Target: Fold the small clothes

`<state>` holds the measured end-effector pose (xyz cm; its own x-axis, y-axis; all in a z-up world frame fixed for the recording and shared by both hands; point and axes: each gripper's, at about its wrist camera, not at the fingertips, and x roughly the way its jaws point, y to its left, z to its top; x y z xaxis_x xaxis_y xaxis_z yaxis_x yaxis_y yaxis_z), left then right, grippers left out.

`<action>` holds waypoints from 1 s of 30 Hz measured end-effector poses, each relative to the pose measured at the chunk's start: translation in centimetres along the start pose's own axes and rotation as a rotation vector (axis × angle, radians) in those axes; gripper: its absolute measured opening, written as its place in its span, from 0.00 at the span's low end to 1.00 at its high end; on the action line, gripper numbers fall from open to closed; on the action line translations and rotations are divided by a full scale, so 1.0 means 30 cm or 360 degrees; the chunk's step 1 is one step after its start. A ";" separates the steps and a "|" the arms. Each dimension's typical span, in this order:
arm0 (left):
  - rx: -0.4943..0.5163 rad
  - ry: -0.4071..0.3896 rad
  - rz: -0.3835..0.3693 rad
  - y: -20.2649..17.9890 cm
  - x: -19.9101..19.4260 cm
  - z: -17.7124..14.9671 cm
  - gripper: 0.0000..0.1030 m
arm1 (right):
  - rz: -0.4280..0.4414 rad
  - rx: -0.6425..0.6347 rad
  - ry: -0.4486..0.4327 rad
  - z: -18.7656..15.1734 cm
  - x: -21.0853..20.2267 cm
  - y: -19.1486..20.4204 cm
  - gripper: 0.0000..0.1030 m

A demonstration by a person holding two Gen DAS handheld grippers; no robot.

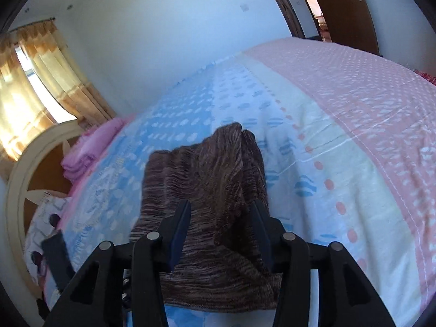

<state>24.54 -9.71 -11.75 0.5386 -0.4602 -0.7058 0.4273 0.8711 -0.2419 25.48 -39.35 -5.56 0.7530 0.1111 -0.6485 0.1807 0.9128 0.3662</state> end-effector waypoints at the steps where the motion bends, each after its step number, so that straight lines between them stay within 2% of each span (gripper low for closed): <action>1: 0.0001 0.0004 -0.0002 0.000 0.001 0.000 1.00 | -0.0018 0.0008 0.0082 0.002 0.045 -0.009 0.33; 2: -0.0003 0.0009 -0.0011 0.003 0.003 0.000 1.00 | -0.0036 0.0019 0.0142 -0.001 0.077 -0.028 0.09; 4: -0.0012 0.0016 -0.0035 0.009 0.005 -0.001 1.00 | -0.0098 0.0042 0.0096 -0.006 0.072 -0.078 0.09; 5: -0.0011 0.0020 -0.0043 0.011 0.008 -0.001 1.00 | -0.0080 0.0097 0.0069 -0.004 0.062 -0.115 0.09; 7: 0.0008 0.0031 -0.0031 0.005 0.016 -0.001 1.00 | -0.0079 0.0153 0.0119 -0.011 0.086 -0.167 0.09; 8: 0.0023 0.0037 -0.0011 -0.001 0.019 -0.002 1.00 | -0.0082 0.0132 0.0152 -0.019 0.098 -0.174 0.10; 10: 0.0043 0.0040 0.0005 -0.008 0.022 -0.002 1.00 | -0.0088 0.0049 0.0123 -0.029 0.086 -0.157 0.12; 12: 0.0027 0.0034 -0.0009 0.001 0.018 -0.003 1.00 | -0.0129 0.0019 0.0091 -0.027 0.048 -0.131 0.29; 13: 0.0015 0.0022 -0.0017 0.006 0.011 -0.005 1.00 | -0.0140 0.0008 0.0053 -0.024 0.025 -0.116 0.30; 15: -0.0032 -0.0056 -0.0057 0.026 -0.020 -0.007 1.00 | -0.0152 -0.0103 -0.0126 -0.028 -0.066 -0.058 0.30; 16: -0.0068 -0.0087 -0.0042 0.035 -0.028 -0.006 1.00 | -0.0131 -0.0183 -0.0190 -0.026 -0.093 -0.022 0.30; 17: -0.0107 -0.0115 -0.0005 0.043 -0.036 -0.006 1.00 | -0.0078 -0.0272 -0.0197 -0.013 -0.098 0.017 0.30; 19: -0.0120 -0.0125 0.0027 0.040 -0.038 -0.007 1.00 | 0.0008 -0.0377 -0.0101 0.034 -0.055 0.073 0.30; 20: -0.0105 -0.0104 0.0073 0.031 -0.028 -0.007 1.00 | 0.0024 -0.0361 -0.0065 0.069 -0.019 0.084 0.30; 22: -0.0071 -0.0033 0.0165 0.012 0.005 -0.002 1.00 | 0.0083 -0.0244 0.0039 0.133 0.077 0.074 0.30; 24: -0.0029 -0.0026 0.0164 -0.002 0.010 -0.006 1.00 | 0.0145 -0.0117 0.0189 0.186 0.218 0.041 0.30; 26: -0.0015 -0.0021 0.0151 -0.003 0.010 -0.011 1.00 | 0.0044 -0.0073 0.0296 0.208 0.345 -0.005 0.29; 27: -0.0026 -0.0013 0.0129 0.003 0.012 -0.012 1.00 | -0.0001 -0.0031 0.0339 0.214 0.398 -0.044 0.23; 29: -0.0073 0.0016 0.0077 0.023 0.019 -0.011 1.00 | 0.0042 0.0095 0.0266 0.234 0.398 -0.108 0.20; 30: -0.0086 0.0014 0.0061 0.029 0.019 -0.011 1.00 | 0.0004 0.0121 0.0246 0.239 0.381 -0.123 0.20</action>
<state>24.98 -9.17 -12.58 0.5470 -0.4251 -0.7211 0.3664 0.8961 -0.2503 37.96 -44.26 -9.55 0.6485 0.1780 -0.7401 0.2305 0.8807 0.4138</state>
